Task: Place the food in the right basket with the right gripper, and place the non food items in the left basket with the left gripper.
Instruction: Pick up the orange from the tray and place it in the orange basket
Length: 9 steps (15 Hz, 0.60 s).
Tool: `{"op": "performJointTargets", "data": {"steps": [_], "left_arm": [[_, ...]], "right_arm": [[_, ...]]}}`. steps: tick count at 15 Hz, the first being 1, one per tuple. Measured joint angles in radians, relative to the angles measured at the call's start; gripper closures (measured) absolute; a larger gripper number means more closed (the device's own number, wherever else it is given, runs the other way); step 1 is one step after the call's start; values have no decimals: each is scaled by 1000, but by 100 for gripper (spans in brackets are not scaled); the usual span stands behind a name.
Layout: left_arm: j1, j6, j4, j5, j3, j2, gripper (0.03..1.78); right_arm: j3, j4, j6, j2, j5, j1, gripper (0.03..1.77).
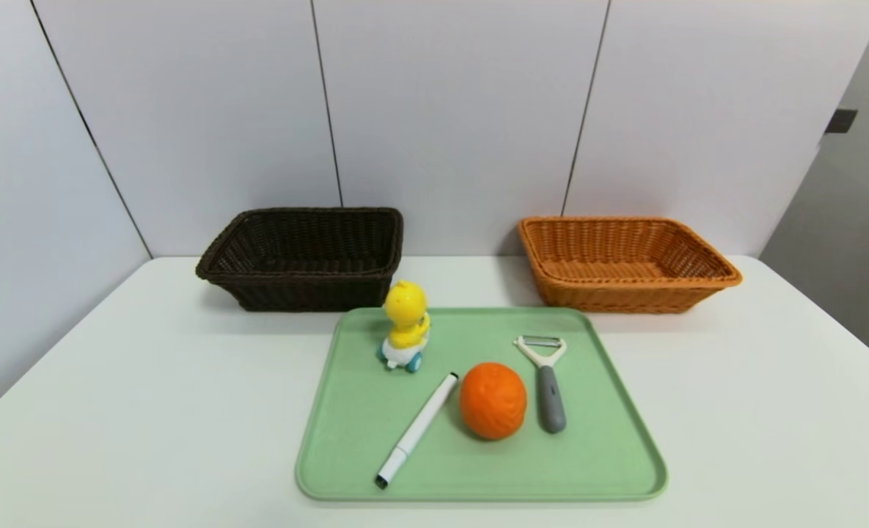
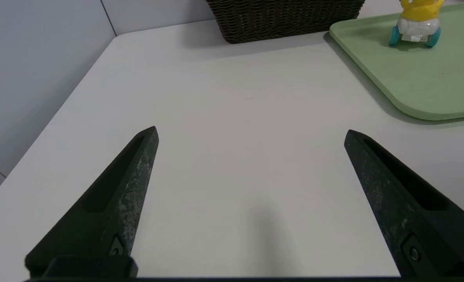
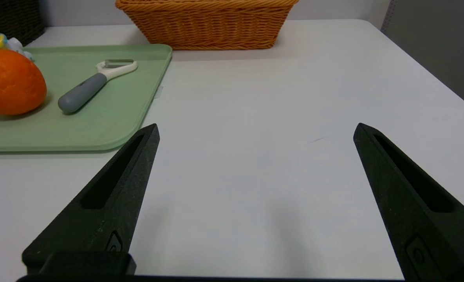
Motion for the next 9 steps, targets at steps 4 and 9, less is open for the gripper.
{"op": "performJointTargets", "data": {"steps": [4,9], "left_arm": [[0,0,0,0,0,0,12],[0,0,0,0,0,0,12]], "right_arm": [[0,-1,-4,0,0,-1,9],[0,0,-4,0,1,-1,9]]}}
